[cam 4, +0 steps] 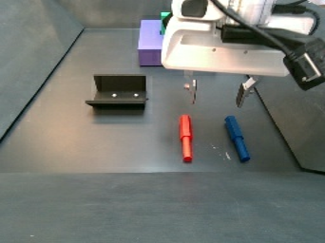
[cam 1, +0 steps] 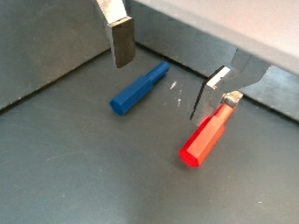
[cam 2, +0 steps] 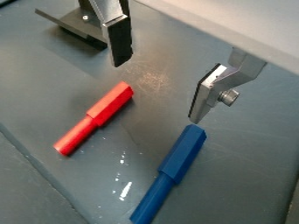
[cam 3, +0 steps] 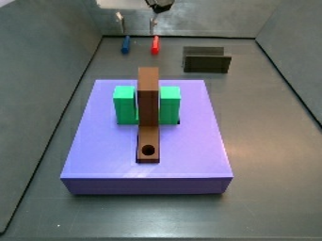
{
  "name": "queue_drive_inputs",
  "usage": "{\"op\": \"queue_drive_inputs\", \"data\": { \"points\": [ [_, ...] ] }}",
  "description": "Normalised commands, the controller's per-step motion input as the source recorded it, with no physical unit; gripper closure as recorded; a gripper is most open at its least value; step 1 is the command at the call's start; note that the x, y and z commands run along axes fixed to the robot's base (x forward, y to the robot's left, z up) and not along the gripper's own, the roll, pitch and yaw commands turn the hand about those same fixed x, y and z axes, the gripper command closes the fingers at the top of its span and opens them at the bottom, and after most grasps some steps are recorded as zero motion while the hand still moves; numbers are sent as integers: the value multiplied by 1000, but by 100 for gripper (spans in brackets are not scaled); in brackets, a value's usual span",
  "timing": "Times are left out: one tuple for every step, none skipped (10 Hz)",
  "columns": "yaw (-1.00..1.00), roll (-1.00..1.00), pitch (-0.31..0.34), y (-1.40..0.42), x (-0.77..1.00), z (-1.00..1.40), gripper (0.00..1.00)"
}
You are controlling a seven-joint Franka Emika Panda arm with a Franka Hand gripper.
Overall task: Pick up the blue object. Move up. Place the blue object on the fixture. Regrasp the blue object. Move to above the board. Insert the blue object.
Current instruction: Pick up the blue object.
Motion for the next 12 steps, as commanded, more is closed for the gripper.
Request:
{"op": "queue_drive_inputs", "data": {
  "points": [
    [0,-296,-170,0,-109,-446,0],
    [0,-297,-170,0,-203,-414,0],
    [0,-331,-194,0,-254,-326,0],
    [0,-374,-209,0,-260,-251,0],
    [0,-381,-247,0,-269,-206,0],
    [0,-326,-301,100,-283,-260,0],
    [0,-274,-350,166,-274,-297,0],
    [0,-247,-361,231,-189,-326,0],
    [-60,-226,-356,260,-40,-329,0],
    [-249,-213,-333,194,0,-317,0],
    [-283,-206,-331,140,0,-286,0],
    [-246,-193,-333,89,0,-311,0]
  ]
}}
